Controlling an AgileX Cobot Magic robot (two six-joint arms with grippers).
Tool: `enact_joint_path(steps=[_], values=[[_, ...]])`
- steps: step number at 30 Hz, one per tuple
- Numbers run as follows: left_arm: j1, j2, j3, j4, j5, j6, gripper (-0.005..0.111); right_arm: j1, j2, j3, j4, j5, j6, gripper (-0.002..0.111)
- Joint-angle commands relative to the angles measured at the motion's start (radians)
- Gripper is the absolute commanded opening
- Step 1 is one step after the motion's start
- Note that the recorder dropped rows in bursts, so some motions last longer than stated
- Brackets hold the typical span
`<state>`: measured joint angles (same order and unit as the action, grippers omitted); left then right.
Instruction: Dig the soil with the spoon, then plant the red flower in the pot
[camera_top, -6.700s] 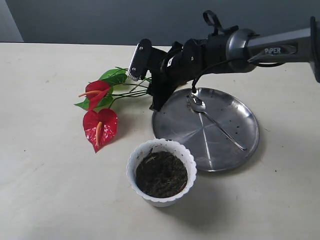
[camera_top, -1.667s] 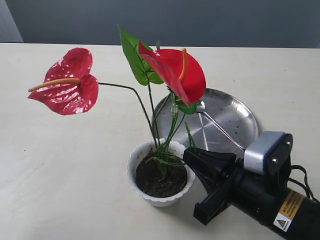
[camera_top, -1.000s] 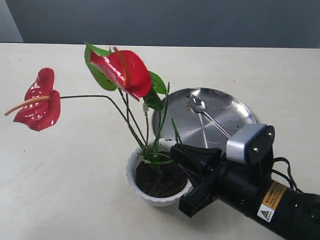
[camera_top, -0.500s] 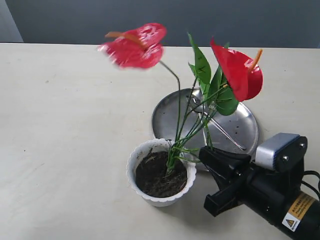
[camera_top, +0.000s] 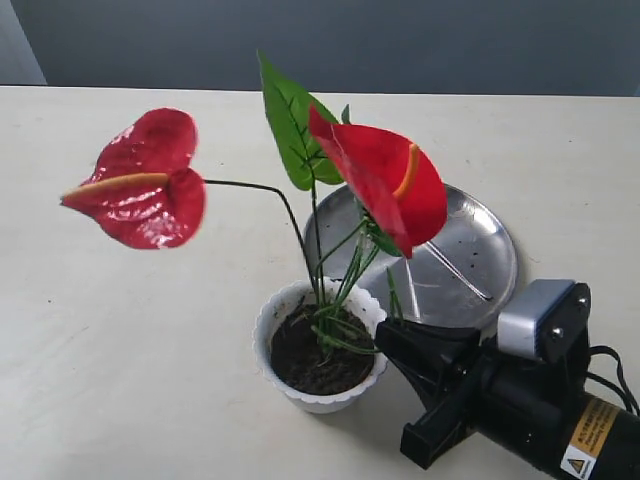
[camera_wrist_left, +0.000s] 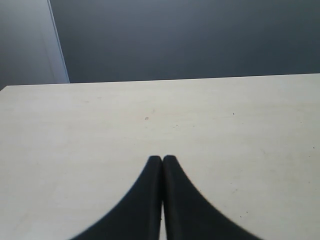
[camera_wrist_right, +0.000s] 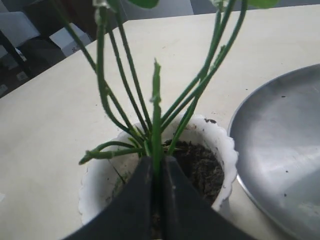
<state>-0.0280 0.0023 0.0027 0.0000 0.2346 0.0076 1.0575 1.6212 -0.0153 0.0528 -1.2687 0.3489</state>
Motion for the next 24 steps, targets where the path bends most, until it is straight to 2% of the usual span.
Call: enact_joint_path(steps=[1,14,24], values=[[-0.004,-0.002,-0.003,0.000,-0.002,-0.001,0.000,0.001,0.013,0.015,-0.027,0.164,-0.001,-0.001],[-0.004,-0.002,-0.003,0.000,-0.002,-0.001,0.000,0.001,0.013,0.015,0.021,0.222,0.003,-0.001],[-0.004,-0.002,-0.003,0.000,-0.002,-0.001,0.000,0.001,0.013,0.015,0.023,0.184,0.003,-0.001]])
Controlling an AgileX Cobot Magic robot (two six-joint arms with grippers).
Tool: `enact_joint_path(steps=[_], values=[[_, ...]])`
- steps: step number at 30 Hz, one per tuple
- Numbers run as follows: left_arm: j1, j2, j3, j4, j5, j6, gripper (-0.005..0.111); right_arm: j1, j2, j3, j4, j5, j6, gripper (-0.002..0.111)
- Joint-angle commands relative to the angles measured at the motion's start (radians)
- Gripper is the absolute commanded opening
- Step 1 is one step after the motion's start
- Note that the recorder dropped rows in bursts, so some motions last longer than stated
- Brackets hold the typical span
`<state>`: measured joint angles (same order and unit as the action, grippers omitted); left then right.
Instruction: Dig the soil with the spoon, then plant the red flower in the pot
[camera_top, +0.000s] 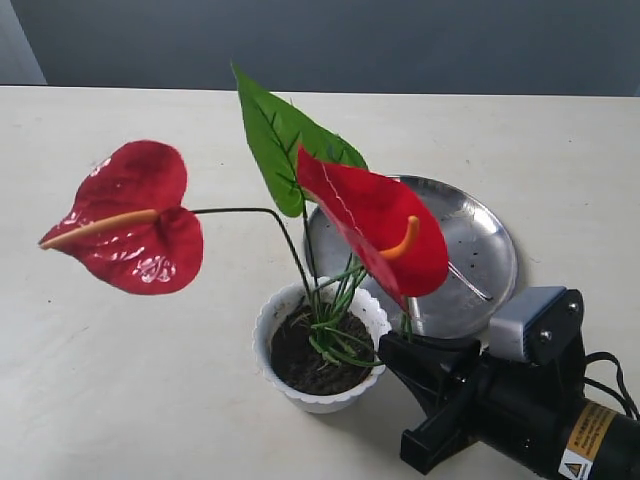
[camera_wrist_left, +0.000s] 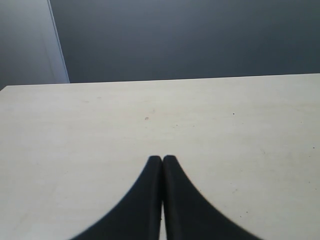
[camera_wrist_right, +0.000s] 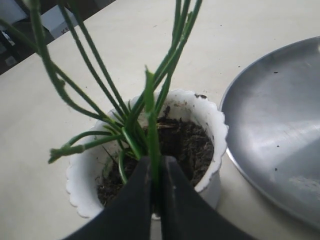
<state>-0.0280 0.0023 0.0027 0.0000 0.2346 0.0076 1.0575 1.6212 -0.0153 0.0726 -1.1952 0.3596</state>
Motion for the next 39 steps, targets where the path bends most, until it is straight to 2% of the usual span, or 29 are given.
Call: enact_joint_path(steps=[1,7,12,14,22,39], values=[[-0.004,-0.002,-0.003,0.000,-0.002,-0.001,0.000,0.001,0.013,0.015,0.004,0.107,-0.002,-0.001],[-0.004,-0.002,-0.003,0.000,-0.002,-0.001,0.000,0.001,0.013,0.015,0.004,0.057,0.003,0.000],[-0.004,-0.002,-0.003,0.000,-0.002,-0.001,0.000,0.001,0.013,0.015,-0.003,0.048,0.003,0.021],[-0.004,-0.002,-0.003,0.000,-0.002,-0.001,0.000,0.001,0.013,0.009,-0.005,0.077,0.003,0.025],[-0.004,-0.002,-0.003,0.000,-0.002,-0.001,0.000,0.001,0.013,-0.050,-0.020,0.102,0.005,0.025],[-0.004,-0.002,-0.003,0.000,-0.002,-0.001,0.000,0.001,0.013,-0.051,-0.048,0.083,0.007,0.025]])
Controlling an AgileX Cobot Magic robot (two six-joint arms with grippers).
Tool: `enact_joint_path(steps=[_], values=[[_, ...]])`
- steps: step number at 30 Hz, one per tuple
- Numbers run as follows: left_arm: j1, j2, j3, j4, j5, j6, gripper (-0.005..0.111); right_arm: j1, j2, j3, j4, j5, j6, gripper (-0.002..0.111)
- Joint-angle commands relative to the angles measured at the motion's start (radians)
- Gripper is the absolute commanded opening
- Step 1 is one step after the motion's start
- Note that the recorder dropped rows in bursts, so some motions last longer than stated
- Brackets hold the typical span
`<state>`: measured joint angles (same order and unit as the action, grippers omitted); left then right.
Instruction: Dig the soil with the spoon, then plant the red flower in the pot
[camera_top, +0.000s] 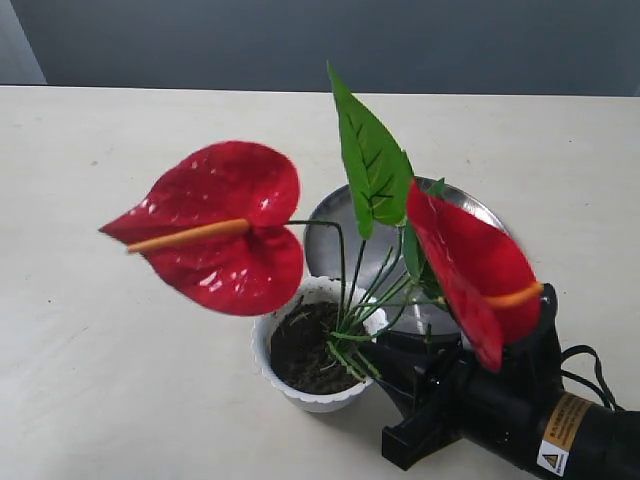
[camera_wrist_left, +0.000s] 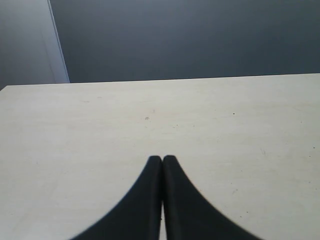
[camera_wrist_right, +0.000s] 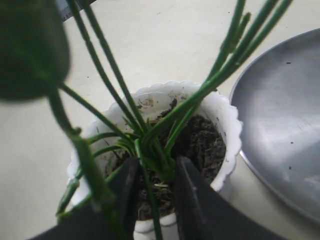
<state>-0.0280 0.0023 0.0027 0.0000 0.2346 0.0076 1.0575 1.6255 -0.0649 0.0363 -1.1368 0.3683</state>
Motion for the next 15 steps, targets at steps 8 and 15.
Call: enact_joint_path(steps=[8,15], values=[[-0.004,-0.002,-0.003,0.000,-0.002,-0.001,0.000,0.001,0.008,-0.001,-0.027,0.030,-0.002,0.048],[-0.004,-0.002,-0.003,0.000,-0.002,-0.001,0.000,0.001,-0.036,-0.001,-0.016,0.028,-0.002,0.048]])
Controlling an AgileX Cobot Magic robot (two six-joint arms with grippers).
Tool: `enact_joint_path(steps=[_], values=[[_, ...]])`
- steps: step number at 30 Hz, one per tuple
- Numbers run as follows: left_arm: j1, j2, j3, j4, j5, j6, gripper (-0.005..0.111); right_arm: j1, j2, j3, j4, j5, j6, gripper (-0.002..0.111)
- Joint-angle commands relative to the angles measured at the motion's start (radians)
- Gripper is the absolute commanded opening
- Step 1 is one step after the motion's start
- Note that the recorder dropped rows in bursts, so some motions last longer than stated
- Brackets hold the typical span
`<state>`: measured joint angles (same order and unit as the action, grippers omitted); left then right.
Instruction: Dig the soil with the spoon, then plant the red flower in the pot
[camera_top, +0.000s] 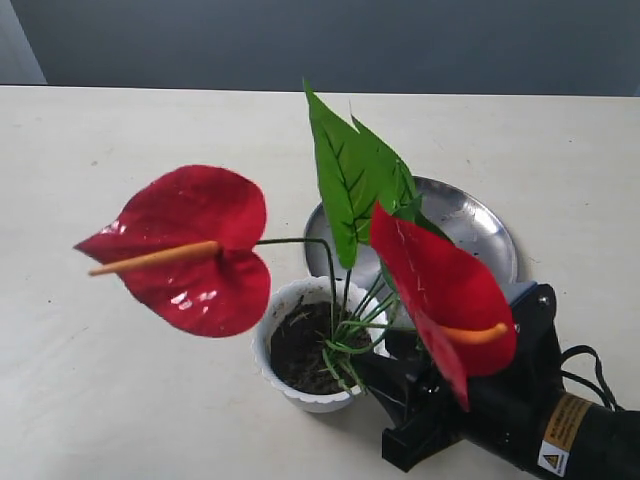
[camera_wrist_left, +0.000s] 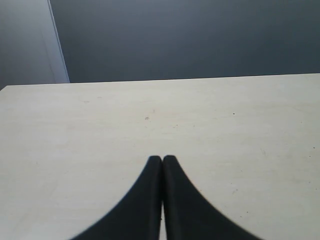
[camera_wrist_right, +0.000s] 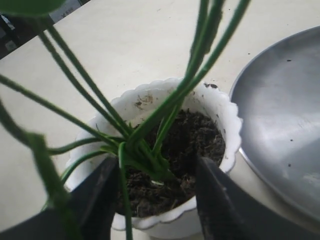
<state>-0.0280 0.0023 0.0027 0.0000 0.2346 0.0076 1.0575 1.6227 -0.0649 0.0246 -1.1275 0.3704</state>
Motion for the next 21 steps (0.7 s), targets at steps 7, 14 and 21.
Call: enact_joint_path(steps=[7,14,21], values=[[-0.004,-0.002,-0.003,0.000,-0.002,-0.001,0.000,0.001,-0.152,-0.001,-0.004,0.067,-0.004,0.048],[-0.004,-0.002,-0.003,0.000,-0.002,-0.001,0.000,0.001,-0.275,-0.001,-0.004,0.217,-0.004,0.048],[-0.004,-0.002,-0.003,0.000,-0.002,-0.001,0.000,0.001,-0.397,-0.001,-0.004,0.396,-0.004,0.048]])
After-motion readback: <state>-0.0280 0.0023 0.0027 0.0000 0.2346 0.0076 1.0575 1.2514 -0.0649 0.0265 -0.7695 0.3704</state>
